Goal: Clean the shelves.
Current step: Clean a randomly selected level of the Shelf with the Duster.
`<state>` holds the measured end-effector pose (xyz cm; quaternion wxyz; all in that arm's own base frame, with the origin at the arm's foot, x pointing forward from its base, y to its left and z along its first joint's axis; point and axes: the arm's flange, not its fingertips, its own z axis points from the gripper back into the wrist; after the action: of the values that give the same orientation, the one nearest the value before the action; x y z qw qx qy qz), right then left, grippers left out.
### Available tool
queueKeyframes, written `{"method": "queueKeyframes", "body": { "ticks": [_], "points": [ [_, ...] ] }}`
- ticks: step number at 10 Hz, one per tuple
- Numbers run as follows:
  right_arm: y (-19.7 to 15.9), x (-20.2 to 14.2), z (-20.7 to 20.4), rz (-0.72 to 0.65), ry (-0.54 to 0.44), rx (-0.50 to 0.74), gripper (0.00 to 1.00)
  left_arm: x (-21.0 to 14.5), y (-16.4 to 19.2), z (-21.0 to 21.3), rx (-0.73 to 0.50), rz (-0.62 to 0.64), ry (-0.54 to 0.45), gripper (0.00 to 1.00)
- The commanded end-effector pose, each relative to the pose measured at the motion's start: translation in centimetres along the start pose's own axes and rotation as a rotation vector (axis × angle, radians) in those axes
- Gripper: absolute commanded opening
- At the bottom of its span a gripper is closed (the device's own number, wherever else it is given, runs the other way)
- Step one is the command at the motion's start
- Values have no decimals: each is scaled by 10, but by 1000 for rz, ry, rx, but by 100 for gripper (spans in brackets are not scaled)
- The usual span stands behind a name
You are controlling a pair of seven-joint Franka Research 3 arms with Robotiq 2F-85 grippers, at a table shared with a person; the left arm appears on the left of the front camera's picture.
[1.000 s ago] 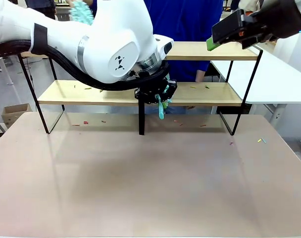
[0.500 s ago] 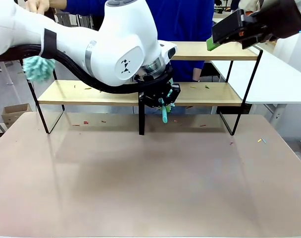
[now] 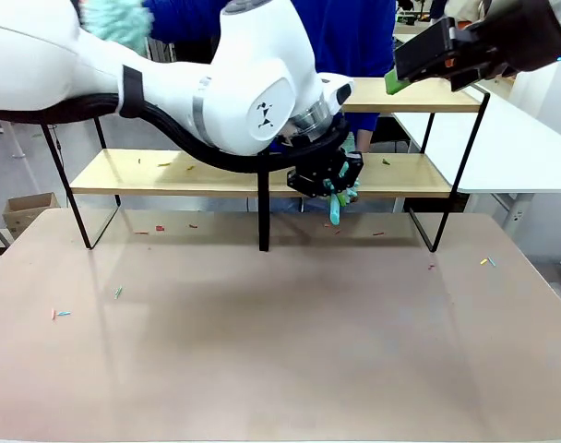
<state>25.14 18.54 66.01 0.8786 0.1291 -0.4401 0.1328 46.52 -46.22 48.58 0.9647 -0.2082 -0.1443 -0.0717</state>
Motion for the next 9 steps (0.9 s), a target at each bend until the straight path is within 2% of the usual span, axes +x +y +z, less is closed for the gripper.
{"method": "queueKeyframes", "body": {
  "ticks": [1,5,9],
  "points": [
    [-1,1,0,-3,-2,0,100,13,-1,-7,-54,-64,67,13],
    [-1,1,0,-3,-2,0,100,17,0,-9,-174,-155,153,13],
    [-1,1,0,-3,-2,0,100,14,16,3,-242,-385,368,13]
  ]
}}
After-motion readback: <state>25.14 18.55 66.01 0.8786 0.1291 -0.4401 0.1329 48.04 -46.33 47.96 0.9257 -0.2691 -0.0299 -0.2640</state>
